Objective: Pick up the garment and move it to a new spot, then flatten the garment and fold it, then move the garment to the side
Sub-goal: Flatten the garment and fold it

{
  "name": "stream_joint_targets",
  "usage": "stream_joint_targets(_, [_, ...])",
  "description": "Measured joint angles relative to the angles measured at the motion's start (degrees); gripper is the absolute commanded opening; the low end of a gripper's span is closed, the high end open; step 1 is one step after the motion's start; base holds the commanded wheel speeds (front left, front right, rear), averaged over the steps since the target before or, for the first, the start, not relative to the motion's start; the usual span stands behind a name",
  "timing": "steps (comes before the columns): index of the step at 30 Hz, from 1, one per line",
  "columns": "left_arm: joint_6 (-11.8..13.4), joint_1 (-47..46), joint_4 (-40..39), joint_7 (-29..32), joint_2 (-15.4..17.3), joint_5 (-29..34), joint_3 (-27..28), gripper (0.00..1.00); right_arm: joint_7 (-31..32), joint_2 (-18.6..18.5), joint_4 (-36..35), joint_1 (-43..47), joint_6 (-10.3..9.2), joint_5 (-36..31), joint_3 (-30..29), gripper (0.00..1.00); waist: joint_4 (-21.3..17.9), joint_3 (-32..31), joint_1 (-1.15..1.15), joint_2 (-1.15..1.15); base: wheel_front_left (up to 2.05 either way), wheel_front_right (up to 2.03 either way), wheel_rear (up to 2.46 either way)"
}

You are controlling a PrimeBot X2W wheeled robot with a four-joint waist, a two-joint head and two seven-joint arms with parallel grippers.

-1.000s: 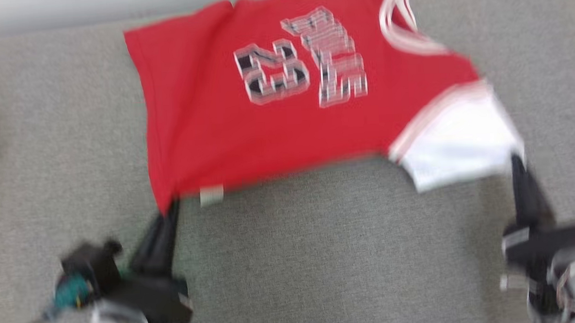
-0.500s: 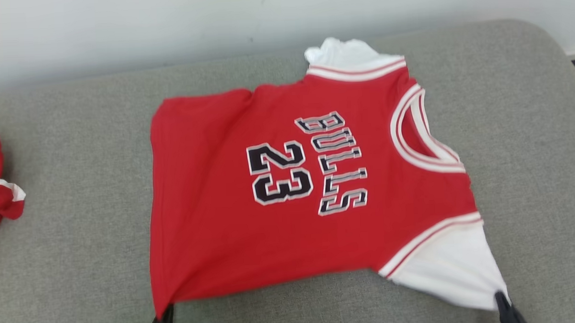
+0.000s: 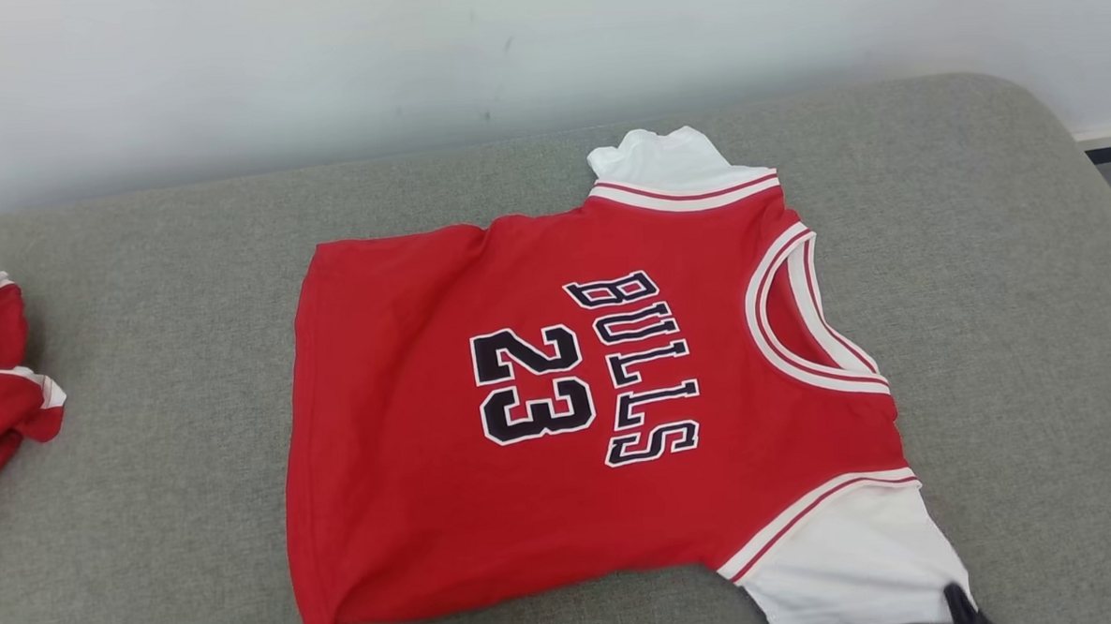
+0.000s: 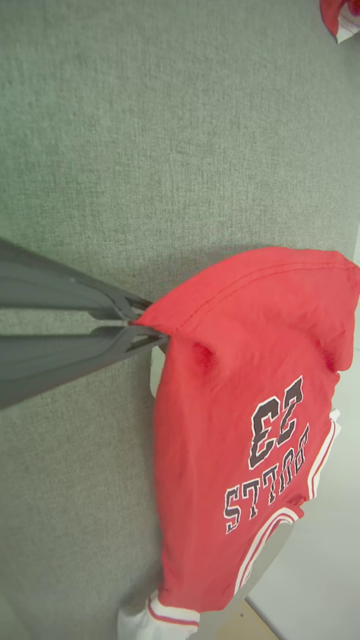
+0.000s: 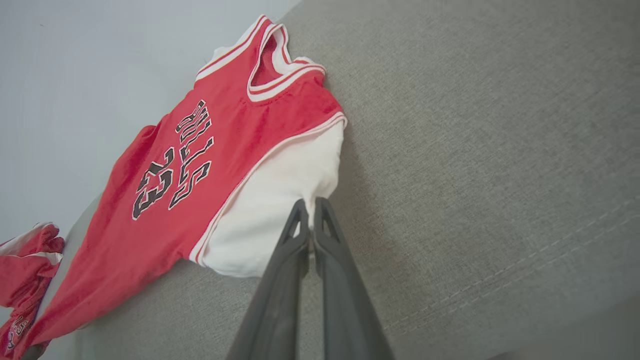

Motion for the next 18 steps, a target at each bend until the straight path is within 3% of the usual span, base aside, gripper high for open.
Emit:
stream_joint_targets(4, [-0.44,-2.19,-0.59,0.0,-0.02,1.59,-0.34,0.0,1.53,0.14,-1.69,-3.61,0.0,-0.07,-1.27,0.0,0.3,0.24,0.0,0.01,0.0,0.0,0.0])
stream_joint_targets(8, [-1.0,-4.72,-0.22,0.32,0.49,2.46,-0.82,0.0,3.92,-1.94,-1.35,-8.6,0.0,-0.26,-1.31,0.0,0.6,0.27,0.0,0.01,0.0,0.0,0.0])
stream_joint_targets(18, [-3.7,-14.08,3.47,3.07,1.87,3.36,-1.88,0.0,6.52,-7.21,9.32,-25.95,0.0,-1.44,1.52,0.0,1.35,1.09,0.01,0.01,0.0,0.0,0.0])
